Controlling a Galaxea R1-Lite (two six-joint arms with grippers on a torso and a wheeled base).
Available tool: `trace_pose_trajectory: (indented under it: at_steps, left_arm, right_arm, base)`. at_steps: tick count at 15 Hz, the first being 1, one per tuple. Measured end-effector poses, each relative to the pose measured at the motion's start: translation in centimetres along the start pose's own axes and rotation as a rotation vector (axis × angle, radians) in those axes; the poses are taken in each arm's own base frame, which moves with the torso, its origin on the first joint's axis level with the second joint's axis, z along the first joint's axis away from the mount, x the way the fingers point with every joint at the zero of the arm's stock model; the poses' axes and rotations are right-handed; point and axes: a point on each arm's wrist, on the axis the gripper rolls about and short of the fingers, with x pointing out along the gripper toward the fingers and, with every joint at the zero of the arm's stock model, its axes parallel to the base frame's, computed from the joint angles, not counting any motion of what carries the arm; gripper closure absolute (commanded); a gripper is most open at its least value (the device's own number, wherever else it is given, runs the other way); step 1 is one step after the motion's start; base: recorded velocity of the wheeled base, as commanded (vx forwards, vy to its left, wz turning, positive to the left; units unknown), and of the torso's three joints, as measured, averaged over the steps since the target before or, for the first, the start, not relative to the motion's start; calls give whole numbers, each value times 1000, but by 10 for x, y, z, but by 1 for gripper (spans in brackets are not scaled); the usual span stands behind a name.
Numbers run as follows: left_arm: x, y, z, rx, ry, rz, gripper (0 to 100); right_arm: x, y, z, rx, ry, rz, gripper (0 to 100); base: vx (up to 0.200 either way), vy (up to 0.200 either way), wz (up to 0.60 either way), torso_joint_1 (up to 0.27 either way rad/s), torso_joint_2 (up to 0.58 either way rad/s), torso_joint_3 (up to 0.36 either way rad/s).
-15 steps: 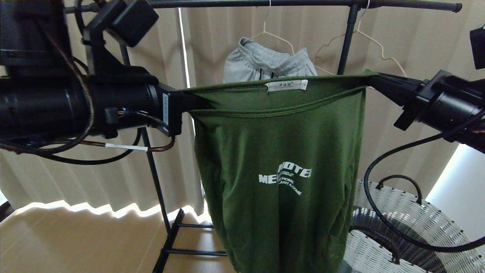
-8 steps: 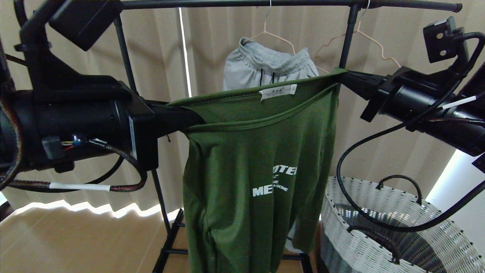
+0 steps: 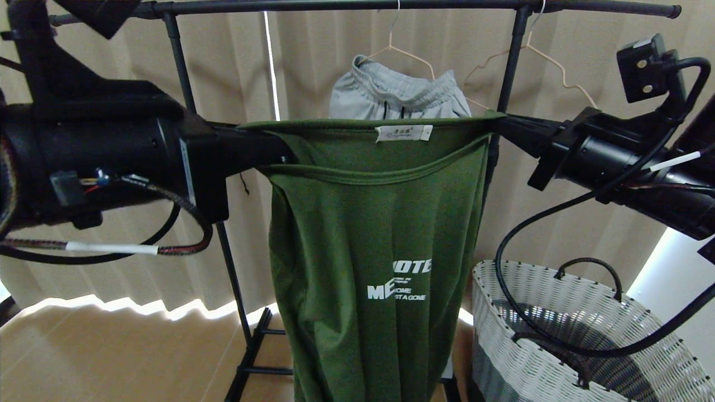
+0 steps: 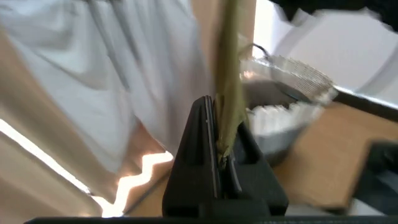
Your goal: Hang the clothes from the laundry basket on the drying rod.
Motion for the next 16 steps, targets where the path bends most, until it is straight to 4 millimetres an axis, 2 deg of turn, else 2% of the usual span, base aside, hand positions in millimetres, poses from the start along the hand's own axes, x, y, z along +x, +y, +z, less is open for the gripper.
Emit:
trace_pose_trajectory:
  at_steps: [2, 6, 9, 13, 16]
  left_arm:
    - [8, 9, 6, -1, -6, 44, 100]
    - [39, 31, 20, -2, -45, 126, 100]
    - [58, 37, 19, -2, -52, 132, 100]
    - [66, 37, 13, -7, -24, 127, 100]
    - [58, 34, 9, -15, 33, 119, 100]
  right_arm:
    - [-11, 2, 3, -3, 5, -10, 100]
    - [-38, 10, 16, 3, 28, -24, 100]
    - [-58, 22, 15, 15, 49, -3, 100]
    - [-63, 25, 18, 10, 36, -3, 100]
    - [-59, 16, 19, -10, 33, -33, 100]
  base:
    - [0, 0, 0, 0, 0, 0]
    - [0, 0, 0, 0, 0, 0]
    - [0, 0, 0, 0, 0, 0]
    - [0, 0, 0, 0, 0, 0]
    - [0, 0, 0, 0, 0, 0]
